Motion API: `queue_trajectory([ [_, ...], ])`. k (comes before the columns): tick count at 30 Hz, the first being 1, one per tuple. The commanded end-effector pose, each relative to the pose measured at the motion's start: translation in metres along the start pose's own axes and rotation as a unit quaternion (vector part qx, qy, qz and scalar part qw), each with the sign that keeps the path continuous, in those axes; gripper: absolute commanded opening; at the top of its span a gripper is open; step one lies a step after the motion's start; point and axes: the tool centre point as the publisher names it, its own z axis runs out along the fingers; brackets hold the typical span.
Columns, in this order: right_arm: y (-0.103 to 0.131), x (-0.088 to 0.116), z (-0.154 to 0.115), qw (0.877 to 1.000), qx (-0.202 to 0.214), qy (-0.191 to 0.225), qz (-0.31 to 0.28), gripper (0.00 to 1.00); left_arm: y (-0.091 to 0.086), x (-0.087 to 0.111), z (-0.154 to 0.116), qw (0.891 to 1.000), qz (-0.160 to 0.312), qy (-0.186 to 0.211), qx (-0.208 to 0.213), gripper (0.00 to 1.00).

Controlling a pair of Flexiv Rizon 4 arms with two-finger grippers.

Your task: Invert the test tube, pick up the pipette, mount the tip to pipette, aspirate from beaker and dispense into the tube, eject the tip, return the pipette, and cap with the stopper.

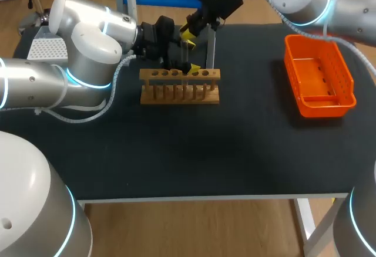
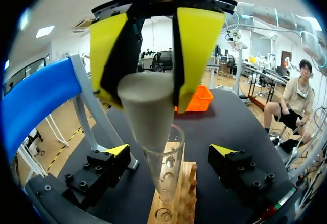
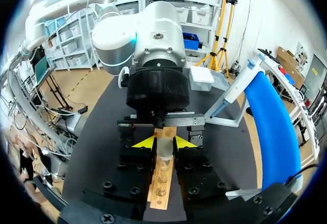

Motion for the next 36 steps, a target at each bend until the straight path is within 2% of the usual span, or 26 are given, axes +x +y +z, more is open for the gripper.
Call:
queue_trajectory([
  [1,-0.0048,0.0014,0.0031,1.0,0.0,0.003,0.002,0.0,0.0002,-0.0011,0.0009,1.0,0.0,0.001,0.0,1.0],
  [36,0.0023,0.0065,-0.0033,1.0,-0.015,-0.006,-0.004,0.0,0.0002,-0.0011,0.0009,1.0,0.0,0.001,0.0,1.0],
])
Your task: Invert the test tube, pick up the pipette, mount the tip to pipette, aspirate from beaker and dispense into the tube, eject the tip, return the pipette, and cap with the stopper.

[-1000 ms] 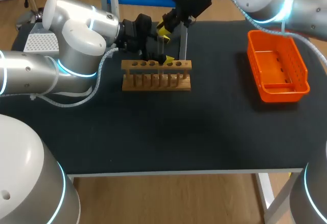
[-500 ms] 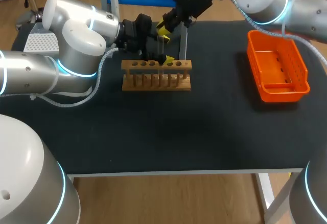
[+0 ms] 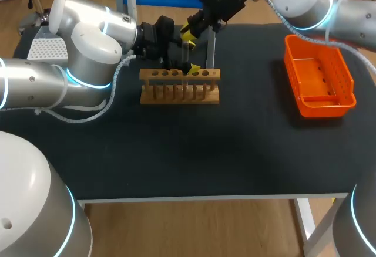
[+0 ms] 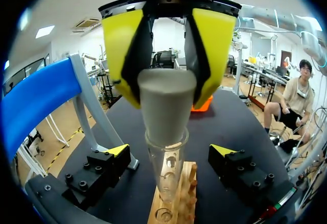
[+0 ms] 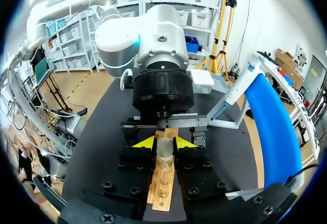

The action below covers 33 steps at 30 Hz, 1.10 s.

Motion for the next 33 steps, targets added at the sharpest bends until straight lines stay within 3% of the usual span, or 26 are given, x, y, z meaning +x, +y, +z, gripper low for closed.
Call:
queue_trajectory([
  [1,0.0,0.001,-0.001,1.0,0.0,-0.002,-0.001,0.0,0.0,-0.001,0.001,1.0,0.0,0.001,0.0,1.0],
  [33,-0.021,0.01,0.009,1.0,0.005,0.006,0.015,0.0,0.0,-0.001,0.001,1.0,0.0,0.001,0.0,1.0],
])
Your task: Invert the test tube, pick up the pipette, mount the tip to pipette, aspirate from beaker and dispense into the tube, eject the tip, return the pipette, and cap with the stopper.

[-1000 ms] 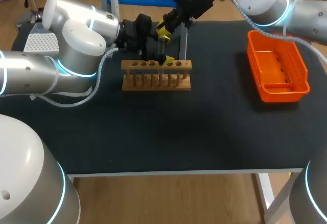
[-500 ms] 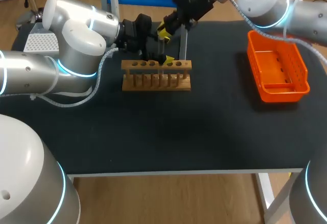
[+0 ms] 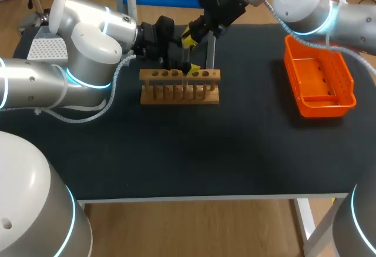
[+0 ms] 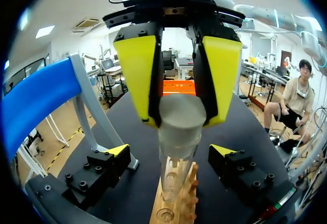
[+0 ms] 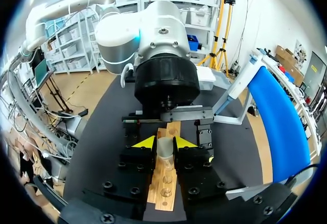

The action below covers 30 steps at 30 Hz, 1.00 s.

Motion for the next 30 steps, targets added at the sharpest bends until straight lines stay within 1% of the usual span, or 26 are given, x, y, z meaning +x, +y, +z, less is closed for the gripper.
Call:
queue_trajectory([
  [1,-0.009,0.004,0.002,1.0,0.0,0.002,0.004,0.28,0.0,-0.001,0.001,1.0,0.0,0.001,0.0,1.0],
  [2,-0.01,0.004,0.002,1.0,-0.002,0.001,0.008,0.51,0.0,-0.001,0.001,1.0,0.0,0.001,0.0,1.0],
  [3,-0.012,0.005,0.001,1.0,-0.004,0.001,0.009,0.97,0.0,-0.001,0.001,1.0,0.0,0.001,0.0,1.0],
  [4,-0.013,0.005,0.001,1.0,-0.007,-0.001,0.01,1.0,0.0,-0.001,0.001,1.0,0.0,0.001,0.0,1.0],
  [14,-0.02,0.01,-0.017,0.998,-0.06,-0.017,-0.005,1.0,0.0,-0.001,0.001,1.0,0.0,0.001,0.0,1.0],
  [20,-0.025,0.014,-0.031,0.993,-0.114,-0.022,-0.016,1.0,0.0,-0.001,0.001,1.0,0.0,0.001,0.0,1.0],
  [21,-0.024,0.015,-0.033,0.991,-0.13,-0.022,-0.018,0.98,0.0,-0.001,0.001,1.0,0.0,0.001,0.0,1.0],
  [22,-0.024,0.016,-0.035,0.99,-0.139,-0.023,-0.023,0.85,0.0,-0.001,0.001,1.0,0.0,0.001,0.0,1.0],
  [23,-0.024,0.016,-0.037,0.988,-0.151,-0.025,-0.027,0.59,0.0,-0.001,0.001,1.0,0.0,0.001,0.0,1.0],
  [24,-0.023,0.017,-0.038,0.986,-0.161,-0.025,-0.028,0.43,0.0,-0.001,0.001,1.0,0.0,0.001,0.0,1.0],
  [25,-0.023,0.017,-0.04,0.985,-0.171,-0.025,-0.029,0.15,0.0,-0.001,0.001,1.0,0.0,0.001,0.0,1.0],
  [26,-0.022,0.017,-0.041,0.983,-0.178,-0.025,-0.031,0.0,0.0,-0.001,0.001,1.0,0.0,0.001,0.0,1.0],
  [30,-0.018,0.019,-0.043,0.976,-0.214,-0.019,-0.039,0.0,0.0,-0.001,0.001,1.0,0.0,0.001,0.0,1.0],
])
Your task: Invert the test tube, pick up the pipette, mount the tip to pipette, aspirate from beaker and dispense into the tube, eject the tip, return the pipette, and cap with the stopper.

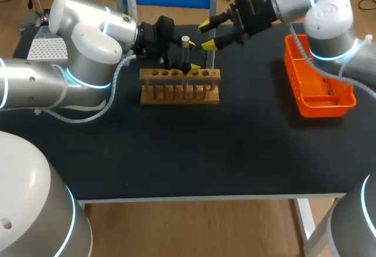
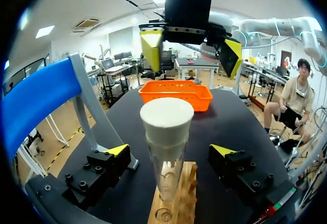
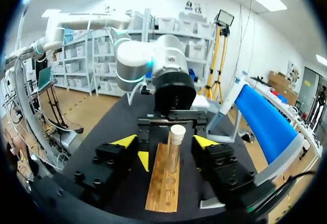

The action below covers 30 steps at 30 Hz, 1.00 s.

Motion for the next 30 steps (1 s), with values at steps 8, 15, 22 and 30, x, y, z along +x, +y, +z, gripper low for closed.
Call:
queue_trajectory([
  [8,0.009,0.001,0.005,0.995,-0.094,0.017,-0.004,0.0,0.0,-0.001,0.001,1.0,0.0,0.001,0.0,1.0],
  [15,0.017,-0.003,0.014,0.993,-0.117,0.026,0.004,0.0,0.0,-0.001,0.001,1.0,0.0,0.001,0.0,1.0],
  [22,0.02,-0.008,0.021,0.989,-0.144,0.032,0.022,0.0,0.0,-0.001,0.001,1.0,0.0,0.001,0.0,1.0],
  [30,0.022,-0.011,0.031,0.986,-0.155,0.042,0.036,0.0,0.0,-0.001,0.001,1.0,0.0,0.001,0.0,1.0],
])
